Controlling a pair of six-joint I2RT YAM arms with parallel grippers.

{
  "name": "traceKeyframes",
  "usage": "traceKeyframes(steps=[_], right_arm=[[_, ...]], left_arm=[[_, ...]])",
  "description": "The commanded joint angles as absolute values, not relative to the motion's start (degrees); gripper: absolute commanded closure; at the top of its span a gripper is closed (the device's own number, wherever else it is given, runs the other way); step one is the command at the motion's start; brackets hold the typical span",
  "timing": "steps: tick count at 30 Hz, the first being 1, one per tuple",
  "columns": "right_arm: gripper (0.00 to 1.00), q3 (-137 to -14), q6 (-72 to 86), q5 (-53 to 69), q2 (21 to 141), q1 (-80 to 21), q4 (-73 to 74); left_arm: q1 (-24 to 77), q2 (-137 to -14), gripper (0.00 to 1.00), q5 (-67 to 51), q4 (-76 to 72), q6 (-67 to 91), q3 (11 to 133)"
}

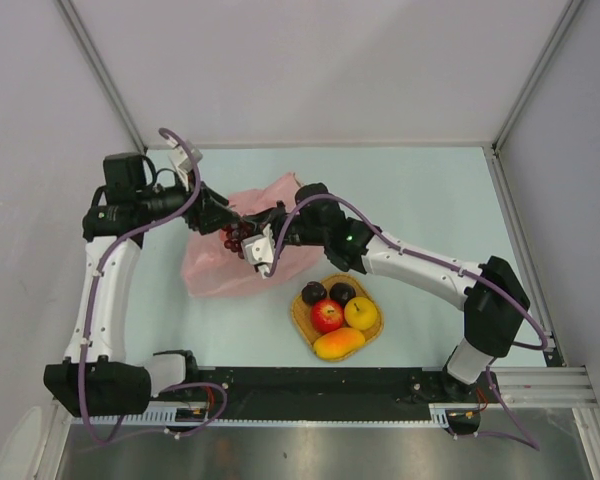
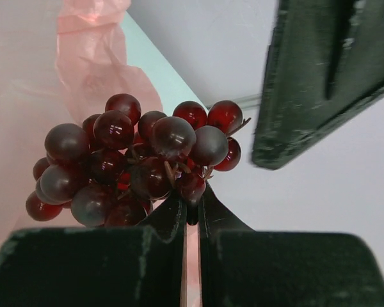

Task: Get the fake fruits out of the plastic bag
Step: Take out the fake fruit from the plastic bag.

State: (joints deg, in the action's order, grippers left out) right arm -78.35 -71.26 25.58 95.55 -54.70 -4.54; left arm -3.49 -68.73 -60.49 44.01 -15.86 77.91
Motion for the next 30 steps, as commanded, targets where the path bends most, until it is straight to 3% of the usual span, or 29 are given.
traceKeyframes(steps=[1, 17, 26, 29, 30], right_arm=[[1.0, -78.22, -75.06, 25.05, 92.81, -55.37, -8.17], [1.0, -78.22, -74.44, 24.08, 92.99, -55.46, -7.56], [1.0, -78.22, -75.15, 24.26, 92.99, -55.55, -7.03], [1.0, -78.22, -74.97, 24.0, 93.16, -55.55, -7.29], [1.0, -78.22, -74.88, 23.91, 93.16, -55.55, -7.47]], left_arm=[[-2.2, -64.34, 0.36, -60.82, 44.74, -19.07, 74.09], [-2.11, -63.19, 0.66, -56.52, 43.51, -19.16, 71.28], [-2.28, -64.25, 0.78, -55.55, 38.06, -13.02, 70.84], [-2.2, -65.04, 0.98, -54.76, 36.74, -11.6, 70.75], [-2.2, -65.21, 1.0, -54.32, 36.74, -11.6, 70.93]])
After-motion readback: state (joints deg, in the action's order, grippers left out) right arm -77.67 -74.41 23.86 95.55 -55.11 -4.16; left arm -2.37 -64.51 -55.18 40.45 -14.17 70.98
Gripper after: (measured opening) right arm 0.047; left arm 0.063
